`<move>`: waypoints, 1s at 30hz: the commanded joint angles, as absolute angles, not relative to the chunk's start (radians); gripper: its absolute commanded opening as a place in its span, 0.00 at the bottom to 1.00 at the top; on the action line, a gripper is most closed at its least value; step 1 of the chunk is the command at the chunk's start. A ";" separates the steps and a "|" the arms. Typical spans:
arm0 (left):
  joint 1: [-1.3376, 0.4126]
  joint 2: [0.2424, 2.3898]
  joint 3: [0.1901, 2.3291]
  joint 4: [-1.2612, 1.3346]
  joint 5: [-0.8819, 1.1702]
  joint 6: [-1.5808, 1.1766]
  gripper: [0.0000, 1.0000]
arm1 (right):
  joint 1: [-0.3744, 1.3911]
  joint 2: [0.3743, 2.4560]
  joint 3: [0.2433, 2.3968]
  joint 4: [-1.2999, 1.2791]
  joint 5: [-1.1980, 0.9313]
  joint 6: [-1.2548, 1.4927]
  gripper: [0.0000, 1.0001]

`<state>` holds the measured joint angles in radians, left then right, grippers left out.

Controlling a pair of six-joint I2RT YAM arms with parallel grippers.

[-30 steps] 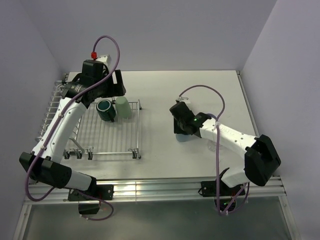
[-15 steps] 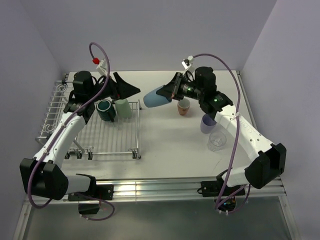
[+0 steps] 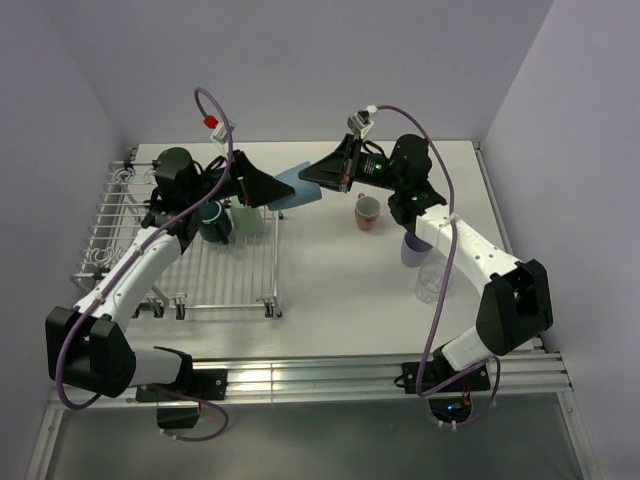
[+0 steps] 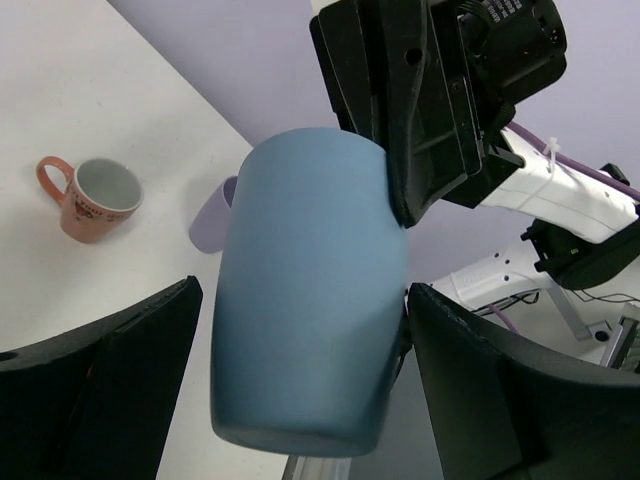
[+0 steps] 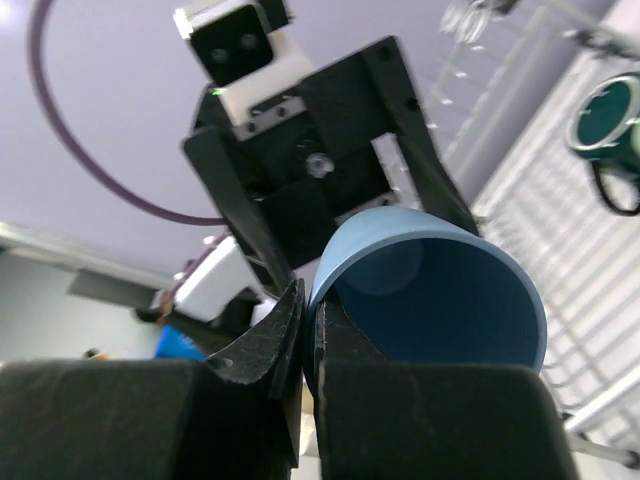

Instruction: Load the cups into the dish rack

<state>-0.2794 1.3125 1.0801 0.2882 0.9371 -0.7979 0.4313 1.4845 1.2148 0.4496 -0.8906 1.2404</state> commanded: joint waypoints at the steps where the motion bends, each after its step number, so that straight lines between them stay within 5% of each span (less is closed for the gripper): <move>1: -0.294 1.318 1.103 0.337 0.968 -0.776 0.91 | 0.423 1.485 1.201 0.696 -0.957 1.396 0.00; 22: -0.298 1.252 1.083 0.325 0.976 -0.785 0.83 | 0.394 1.505 1.180 0.796 -0.940 1.454 0.00; 25: -0.298 1.249 1.083 0.319 0.968 -0.784 0.74 | 0.394 1.505 1.175 0.795 -0.940 1.445 0.00; 30: -0.305 1.258 1.114 0.289 0.965 -0.778 0.23 | 0.393 1.502 1.166 0.770 -0.925 1.418 0.00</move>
